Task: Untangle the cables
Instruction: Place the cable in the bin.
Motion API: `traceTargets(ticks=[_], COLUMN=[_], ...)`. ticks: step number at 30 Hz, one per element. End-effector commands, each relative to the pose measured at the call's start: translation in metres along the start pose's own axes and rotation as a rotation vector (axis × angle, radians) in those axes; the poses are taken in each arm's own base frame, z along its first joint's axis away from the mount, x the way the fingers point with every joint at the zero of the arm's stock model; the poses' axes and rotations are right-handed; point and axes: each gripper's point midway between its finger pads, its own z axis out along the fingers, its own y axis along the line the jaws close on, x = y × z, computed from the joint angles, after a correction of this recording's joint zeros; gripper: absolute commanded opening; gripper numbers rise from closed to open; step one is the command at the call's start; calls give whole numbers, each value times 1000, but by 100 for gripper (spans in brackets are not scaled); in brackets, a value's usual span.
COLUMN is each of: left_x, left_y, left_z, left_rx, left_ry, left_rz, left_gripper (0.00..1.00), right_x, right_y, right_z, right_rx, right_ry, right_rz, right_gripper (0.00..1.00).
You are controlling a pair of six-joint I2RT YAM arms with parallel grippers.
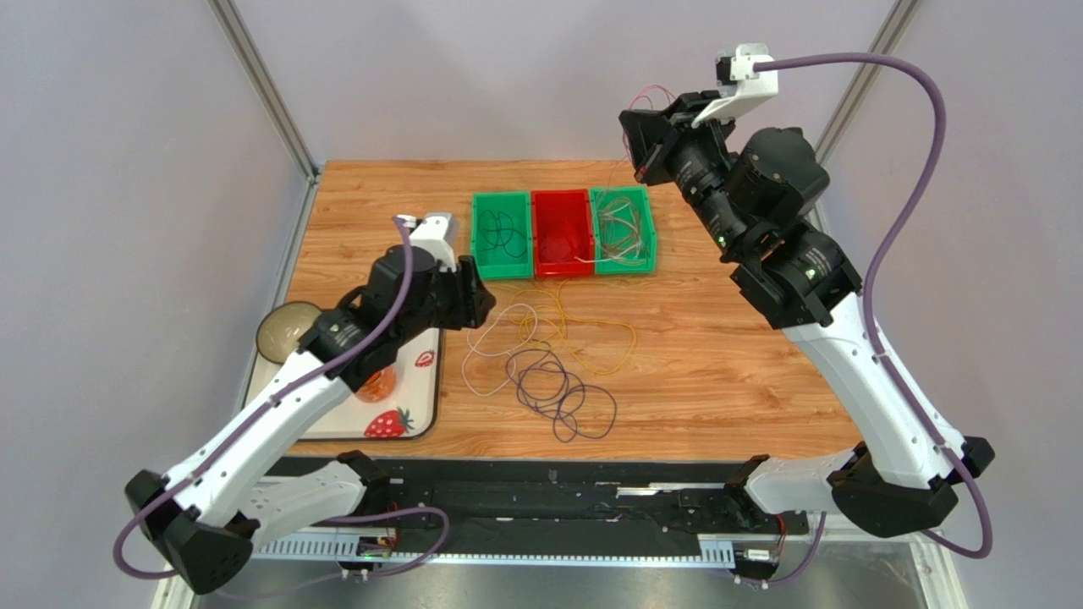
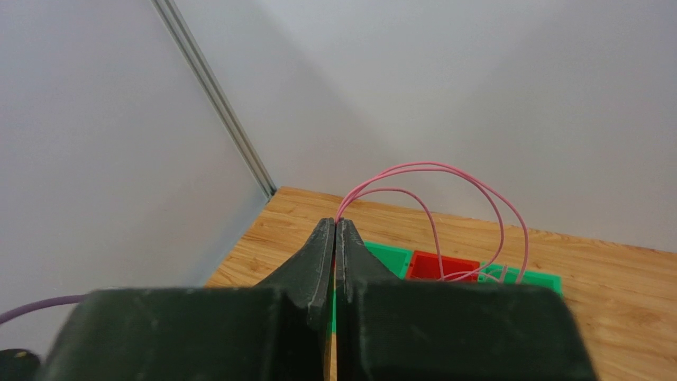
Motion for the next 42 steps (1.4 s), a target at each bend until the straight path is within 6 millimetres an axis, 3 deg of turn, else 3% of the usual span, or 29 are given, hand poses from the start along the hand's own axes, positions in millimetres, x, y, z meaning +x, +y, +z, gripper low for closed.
traceTargets(ticks=[1, 7, 11, 17, 19, 20, 21, 22, 24, 26, 27, 38, 42], left_x=[10, 8, 19, 23, 27, 22, 29, 29, 24, 28, 30, 29, 28], left_y=[31, 66, 83, 83, 86, 86, 92, 94, 101, 102, 98, 103, 103], left_z=[-50, -104, -104, -107, -110, -117, -125, -129, -133, -123, -122, -125, -126], left_rx=[-131, -254, -294, -280, -298, -314, -351, -365, -396, -369, -333, -362, -365], left_ry=[58, -18, -51, -52, -34, -37, -4, -5, -61, -116, -108, -118, -119], left_rz=[71, 111, 141, 135, 115, 90, 65, 57, 33, 25, 45, 42, 38], left_gripper=[54, 53, 53, 52, 52, 51, 51, 50, 50, 50, 50, 49, 49], right_x=[5, 27, 39, 66, 82, 84, 89, 104, 112, 130, 130, 180, 215], right_y=[-17, -42, -67, -101, -111, -113, -117, -124, -132, -136, -140, -159, -173], right_z=[10, 34, 47, 73, 83, 87, 91, 97, 105, 115, 118, 144, 152], right_rx=[69, 109, 143, 163, 170, 168, 172, 183, 193, 180, 186, 218, 233], right_ry=[0, 52, 84, 153, 189, 193, 203, 240, 255, 299, 296, 382, 446], right_rz=[-32, -31, -3, 55, 63, 64, 63, 62, 72, 88, 93, 112, 148], right_gripper=[0, 0, 0, 0, 0, 0, 0, 0, 0, 0, 0, 0, 0])
